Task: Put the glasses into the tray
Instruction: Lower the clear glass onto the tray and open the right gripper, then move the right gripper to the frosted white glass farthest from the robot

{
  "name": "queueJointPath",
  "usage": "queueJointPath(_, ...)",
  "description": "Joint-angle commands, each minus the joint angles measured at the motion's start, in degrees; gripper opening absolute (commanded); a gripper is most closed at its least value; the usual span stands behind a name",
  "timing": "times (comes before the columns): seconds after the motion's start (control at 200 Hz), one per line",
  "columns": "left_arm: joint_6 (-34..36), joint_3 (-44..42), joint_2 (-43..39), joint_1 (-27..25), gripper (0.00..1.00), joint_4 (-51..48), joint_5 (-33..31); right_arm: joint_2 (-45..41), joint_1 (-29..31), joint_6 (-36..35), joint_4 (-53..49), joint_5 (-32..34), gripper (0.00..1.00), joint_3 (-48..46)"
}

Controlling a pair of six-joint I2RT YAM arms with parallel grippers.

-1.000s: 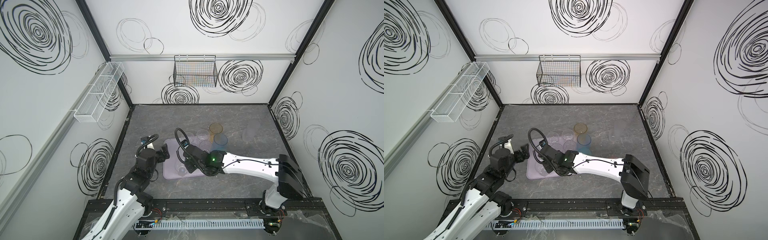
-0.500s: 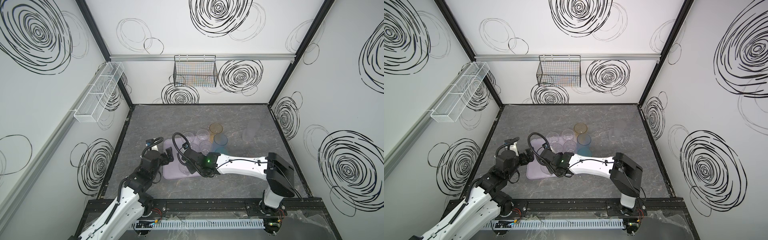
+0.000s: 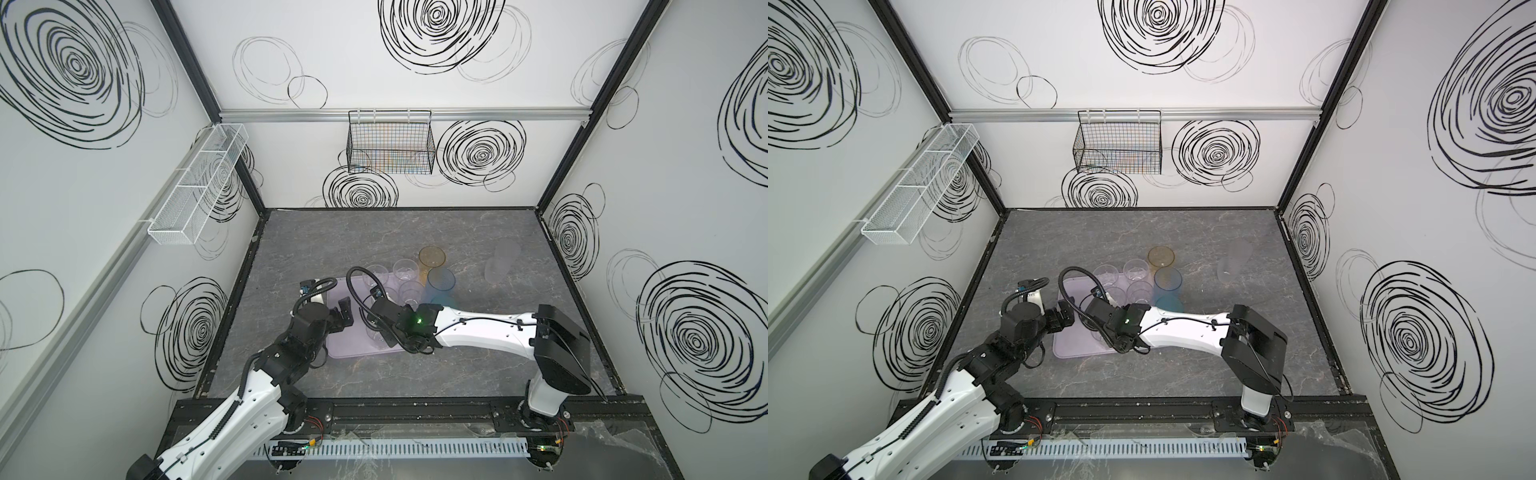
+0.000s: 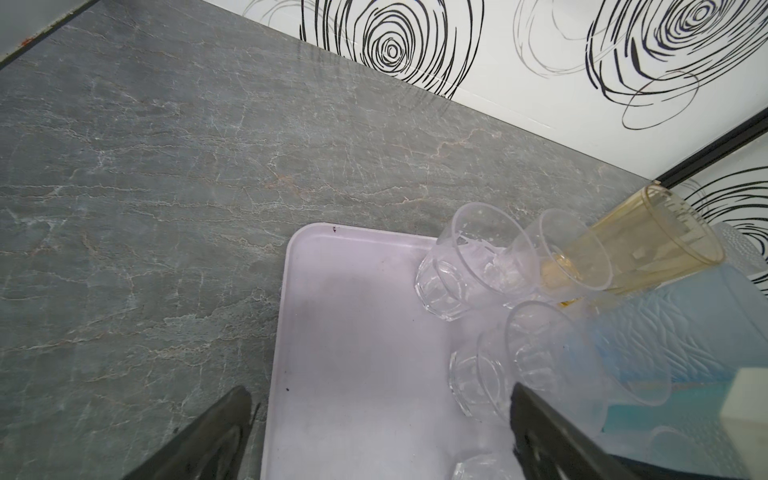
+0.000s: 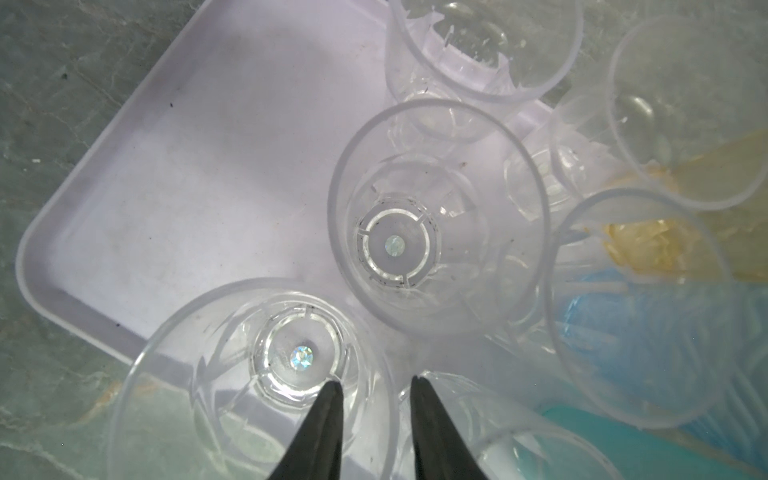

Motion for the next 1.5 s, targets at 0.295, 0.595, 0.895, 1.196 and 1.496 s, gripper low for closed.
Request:
queueJointPath(0.295, -2.57, -2.30, 2.30, -1.78, 0.99, 6.37, -0.37, -5.38, -9.24, 3.19, 9.11, -13.48, 0.39, 1.98)
queueJointPath(0.595, -2.75, -5.76, 2.07, -2.91, 0.99, 8.14, -1.82, 4.70, -10.27, 6.20, 5.71, -17.38, 0.29, 9.07)
queueJointPath(0.895, -3.45, -7.08, 1.90, -2.99, 0.99, 9.15, -1.98, 8.71, -10.10, 5.64, 6.14, -18.48, 0.18, 10.28)
queueJointPath(1.196, -3.07, -6.84, 2.45, -3.00, 0.99, 9.54, -1.54, 11.69, -10.05, 5.51, 7.01, -19.79, 0.16, 13.59)
queueJointPath(1.496, -2.51, -5.96, 2.54, -2.96, 0.99, 9.00, -1.70, 11.24, -10.75, 4.56, 6.16, -22.01, 0.15, 14.96)
